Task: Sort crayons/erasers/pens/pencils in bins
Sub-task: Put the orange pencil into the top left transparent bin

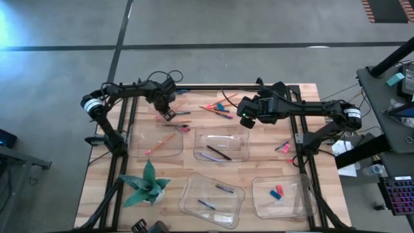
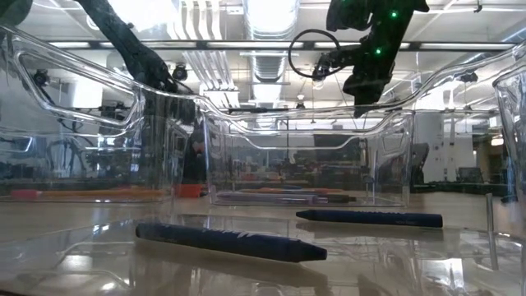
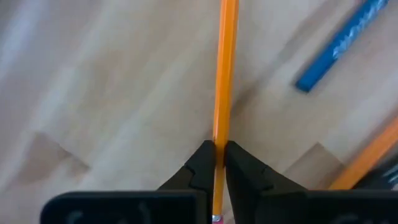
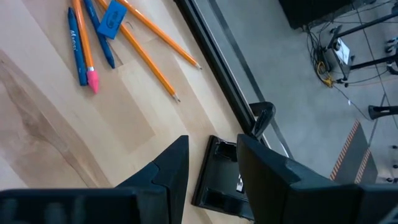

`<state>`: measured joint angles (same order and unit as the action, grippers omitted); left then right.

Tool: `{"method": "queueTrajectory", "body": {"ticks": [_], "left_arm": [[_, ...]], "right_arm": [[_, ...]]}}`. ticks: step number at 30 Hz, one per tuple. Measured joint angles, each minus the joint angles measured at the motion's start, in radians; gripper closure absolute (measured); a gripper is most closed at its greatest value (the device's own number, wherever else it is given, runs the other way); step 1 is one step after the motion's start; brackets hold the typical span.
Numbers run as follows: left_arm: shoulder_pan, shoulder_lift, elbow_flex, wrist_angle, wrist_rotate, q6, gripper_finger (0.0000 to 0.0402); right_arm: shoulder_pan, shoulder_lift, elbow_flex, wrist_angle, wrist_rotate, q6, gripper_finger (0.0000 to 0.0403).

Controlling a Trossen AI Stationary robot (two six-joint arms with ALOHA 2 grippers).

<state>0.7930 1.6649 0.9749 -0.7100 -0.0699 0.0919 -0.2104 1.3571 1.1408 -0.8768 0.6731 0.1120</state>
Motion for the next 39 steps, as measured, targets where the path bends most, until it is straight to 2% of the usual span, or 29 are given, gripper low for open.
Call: {"method": "queueTrajectory", "body": {"ticks": [9,15,21,27,31,39], "left_arm": [[-0.011,-0.149,0.024,-0.004,0.007,-0.01,0.0395],[-0.066,-0.292,0.048,-0.004,0.047,-0.035,0.0396],[-0.217,-0.412,0.053,-0.005,0.078,-0.108,0.0397],[-0.436,-0.476,0.051,-0.055,0.098,-0.198,0.0397],[-0.548,-0.505,0.051,-0.148,0.097,-0.311,0.0397],[-0.682,-0.567,0.028,-0.553,0.078,-0.626,0.0398]], "right_arm": [[0.0,0.0,0.0,0.0,0.0,0.0,0.0275],[0.0,0.0,0.0,0.0,0.0,0.0,0.0275],[0.0,0.0,0.0,0.004,0.0,0.0,0.0275],[0.0,0.0,0.0,0.009,0.0,0.0,0.0275],[0.0,0.0,-0.001,0.015,0.0,0.0,0.0275],[0.0,0.0,-0.001,0.024,0.0,0.0,0.0275]]}}
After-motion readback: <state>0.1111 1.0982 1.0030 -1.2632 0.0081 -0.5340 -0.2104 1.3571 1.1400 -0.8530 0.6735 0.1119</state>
